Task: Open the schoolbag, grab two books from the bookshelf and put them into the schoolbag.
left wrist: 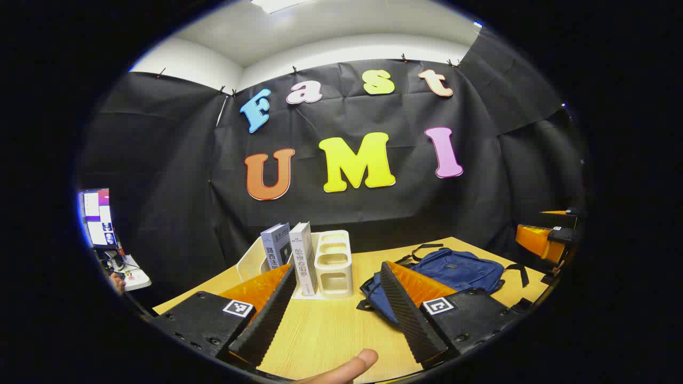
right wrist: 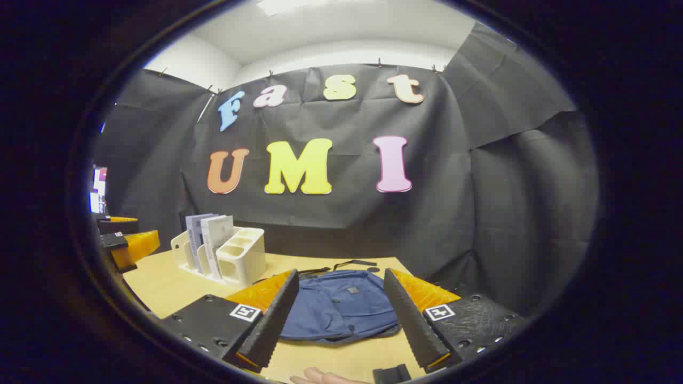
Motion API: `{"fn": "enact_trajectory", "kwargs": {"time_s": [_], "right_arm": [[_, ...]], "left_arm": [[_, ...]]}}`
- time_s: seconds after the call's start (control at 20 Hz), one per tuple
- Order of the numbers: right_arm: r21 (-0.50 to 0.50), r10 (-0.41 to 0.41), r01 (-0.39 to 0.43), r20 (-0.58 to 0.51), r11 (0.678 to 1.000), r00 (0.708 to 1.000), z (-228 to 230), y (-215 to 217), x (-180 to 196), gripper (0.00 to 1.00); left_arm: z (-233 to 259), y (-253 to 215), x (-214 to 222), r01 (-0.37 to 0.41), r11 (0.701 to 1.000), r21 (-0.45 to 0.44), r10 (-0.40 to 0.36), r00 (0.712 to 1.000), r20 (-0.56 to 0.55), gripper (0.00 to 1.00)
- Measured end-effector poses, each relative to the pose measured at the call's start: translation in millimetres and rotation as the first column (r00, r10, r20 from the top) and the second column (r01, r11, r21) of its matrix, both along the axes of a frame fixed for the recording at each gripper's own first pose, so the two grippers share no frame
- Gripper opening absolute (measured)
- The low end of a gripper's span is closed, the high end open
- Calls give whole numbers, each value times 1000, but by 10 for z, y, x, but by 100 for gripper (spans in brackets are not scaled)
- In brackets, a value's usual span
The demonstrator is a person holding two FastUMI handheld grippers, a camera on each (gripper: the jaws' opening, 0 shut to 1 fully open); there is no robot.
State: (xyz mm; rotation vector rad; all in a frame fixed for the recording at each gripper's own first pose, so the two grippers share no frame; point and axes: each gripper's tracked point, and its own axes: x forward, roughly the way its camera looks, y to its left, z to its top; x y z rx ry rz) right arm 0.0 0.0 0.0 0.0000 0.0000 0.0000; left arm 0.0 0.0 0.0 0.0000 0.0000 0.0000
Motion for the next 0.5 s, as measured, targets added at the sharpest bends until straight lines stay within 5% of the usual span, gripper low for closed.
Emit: {"fn": "enact_trajectory", "kwargs": {"time_s": [0.5], "right_arm": [[-66,7,-10,-44,998,999,-36,542,-135,95]], "left_arm": [[77,333,-117,28,999,-35,-27,999,28,94]]}}
